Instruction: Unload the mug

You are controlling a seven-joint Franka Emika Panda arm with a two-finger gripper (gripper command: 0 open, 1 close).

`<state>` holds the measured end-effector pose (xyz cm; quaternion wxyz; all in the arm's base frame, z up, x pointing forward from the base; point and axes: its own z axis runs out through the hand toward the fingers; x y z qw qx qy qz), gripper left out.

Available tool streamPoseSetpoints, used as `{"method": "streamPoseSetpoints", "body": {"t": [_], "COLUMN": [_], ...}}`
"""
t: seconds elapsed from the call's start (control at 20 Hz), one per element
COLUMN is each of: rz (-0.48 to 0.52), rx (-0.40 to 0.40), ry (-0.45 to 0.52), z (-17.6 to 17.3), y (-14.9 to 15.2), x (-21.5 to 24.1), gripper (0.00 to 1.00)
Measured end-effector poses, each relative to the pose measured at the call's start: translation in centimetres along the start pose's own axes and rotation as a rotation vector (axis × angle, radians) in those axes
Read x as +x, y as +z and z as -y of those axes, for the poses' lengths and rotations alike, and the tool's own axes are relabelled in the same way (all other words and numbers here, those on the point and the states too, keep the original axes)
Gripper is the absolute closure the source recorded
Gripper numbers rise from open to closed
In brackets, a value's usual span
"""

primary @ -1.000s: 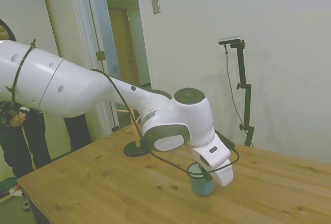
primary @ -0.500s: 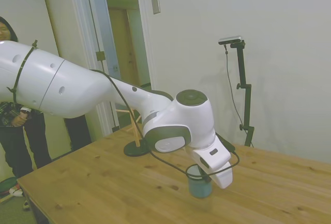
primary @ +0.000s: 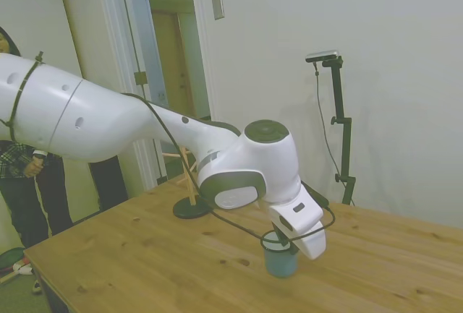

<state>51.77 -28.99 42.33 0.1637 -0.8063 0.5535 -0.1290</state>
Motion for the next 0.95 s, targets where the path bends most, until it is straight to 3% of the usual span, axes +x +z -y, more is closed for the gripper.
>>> {"method": "streamPoseSetpoints", "body": {"t": [0.35,0.7,0.95], "rz": [0.086,0.178,0.181], "rx": [0.031,-0.010,-0.124], "ry": [-0.137,-0.308,-0.394], "z": [3.4,8.7,10.0], "y": [-5.8,-4.1,-2.7], "x": [-6.5,-15.6,-19.6], "gripper": [0.00,0.00,0.00]}}
